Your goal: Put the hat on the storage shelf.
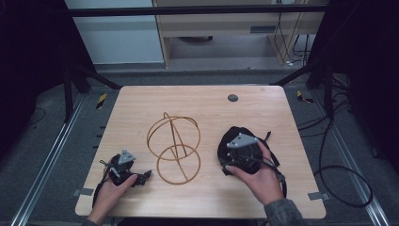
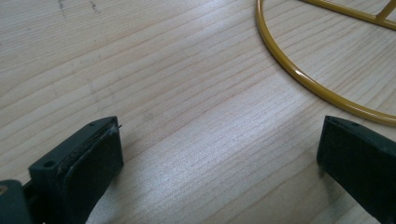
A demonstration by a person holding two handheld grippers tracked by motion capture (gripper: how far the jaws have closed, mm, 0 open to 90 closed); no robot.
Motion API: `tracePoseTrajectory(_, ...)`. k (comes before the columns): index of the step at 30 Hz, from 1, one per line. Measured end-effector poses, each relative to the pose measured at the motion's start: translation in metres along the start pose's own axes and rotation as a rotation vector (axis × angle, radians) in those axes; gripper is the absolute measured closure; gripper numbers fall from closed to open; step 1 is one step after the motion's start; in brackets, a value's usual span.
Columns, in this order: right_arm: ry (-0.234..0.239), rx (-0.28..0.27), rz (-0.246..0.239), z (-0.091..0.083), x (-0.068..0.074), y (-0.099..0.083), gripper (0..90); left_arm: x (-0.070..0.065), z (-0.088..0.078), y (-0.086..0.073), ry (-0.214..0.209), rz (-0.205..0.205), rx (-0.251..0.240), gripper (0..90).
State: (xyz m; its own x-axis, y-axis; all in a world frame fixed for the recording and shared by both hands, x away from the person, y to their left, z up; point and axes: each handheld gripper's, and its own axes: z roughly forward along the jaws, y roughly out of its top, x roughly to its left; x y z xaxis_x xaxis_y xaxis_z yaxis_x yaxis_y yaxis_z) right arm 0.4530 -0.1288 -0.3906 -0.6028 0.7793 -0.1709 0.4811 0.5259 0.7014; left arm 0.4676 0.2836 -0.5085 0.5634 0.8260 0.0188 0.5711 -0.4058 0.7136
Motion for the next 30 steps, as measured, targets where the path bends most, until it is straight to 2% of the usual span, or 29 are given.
tracePoseTrajectory(1, 0.008, 0.035, 0.0, -0.003, -0.013, 0.009, 13.3, 0.0, 0.0, 0.0, 0.001, -0.002, 0.0, 0.0)
tracePoseTrajectory(2, 0.008, 0.035, 0.0, -0.003, -0.013, 0.009, 13.3, 0.0, 0.0, 0.0, 0.001, -0.002, 0.0, 0.0)
tracePoseTrajectory(3, 0.005, 0.086, 0.001, -0.003, -0.025, 0.016, 12.9, 0.0, 0.0, 0.0, 0.003, -0.004, 0.0, 0.0)
tracePoseTrajectory(4, 0.004, 0.112, 0.005, -0.002, -0.031, 0.018, 12.4, 0.0, 0.0, 0.0, 0.005, -0.006, 0.0, 0.0)
tracePoseTrajectory(5, 0.004, 0.112, 0.005, -0.002, -0.031, 0.018, 12.4, 0.0, 0.0, 0.0, 0.007, -0.007, 0.001, 0.0)
tracePoseTrajectory(8, 0.03, 0.176, 0.025, 0.004, -0.047, 0.024, 12.8, -0.001, -0.001, -0.001, 0.019, -0.015, 0.001, 0.0)
tracePoseTrajectory(9, 0.039, 0.219, 0.033, 0.008, -0.055, 0.027, 13.5, -0.001, -0.001, -0.001, 0.018, -0.015, 0.003, 0.0)
tracePoseTrajectory(11, 0.036, 0.23, 0.03, 0.009, -0.059, 0.029, 13.8, -0.001, -0.001, -0.001, 0.018, -0.02, 0.0, 0.0)
tracePoseTrajectory(12, 0.027, 0.255, 0.023, 0.01, -0.064, 0.034, 14.9, -0.001, -0.001, -0.001, 0.022, -0.019, 0.0, 0.0)
tracePoseTrajectory(14, 0.018, 0.269, 0.014, 0.009, -0.066, 0.036, 15.4, -0.002, -0.001, -0.002, 0.025, -0.023, 0.0, 0.0)
tracePoseTrajectory(15, 0.039, 0.286, 0.027, 0.008, -0.069, 0.04, 16.0, -0.002, -0.002, -0.002, 0.031, -0.029, 0.0, 0.0)
tracePoseTrajectory(18, 0.055, 0.315, 0.02, 0.009, -0.072, 0.042, 16.2, -0.002, -0.003, -0.002, 0.034, -0.031, 0.003, 0.0)
tracePoseTrajectory(19, 0.054, 0.364, 0.0, 0.014, -0.074, 0.043, 17.1, -0.003, -0.004, -0.003, 0.039, -0.036, 0.004, 0.0)
tracePoseTrajectory(21, 0.051, 0.381, -0.001, 0.017, -0.075, 0.043, 17.2, -0.003, -0.004, -0.004, 0.04, -0.039, 0.004, 0.0)
tracePoseTrajectory(24, 0.072, 0.412, 0.011, 0.025, -0.079, 0.045, 17.3, -0.002, -0.004, -0.003, 0.043, -0.038, 0.006, 0.0)
tracePoseTrajectory(26, 0.074, 0.443, -0.006, 0.03, -0.081, 0.049, 17.5, -0.002, -0.004, -0.003, 0.045, -0.041, 0.005, 0.0)
tracePoseTrajectory(30, 0.078, 0.462, 0.0, 0.036, -0.084, 0.052, 17.5, -0.003, -0.005, -0.004, 0.052, -0.048, 0.005, 0.0)
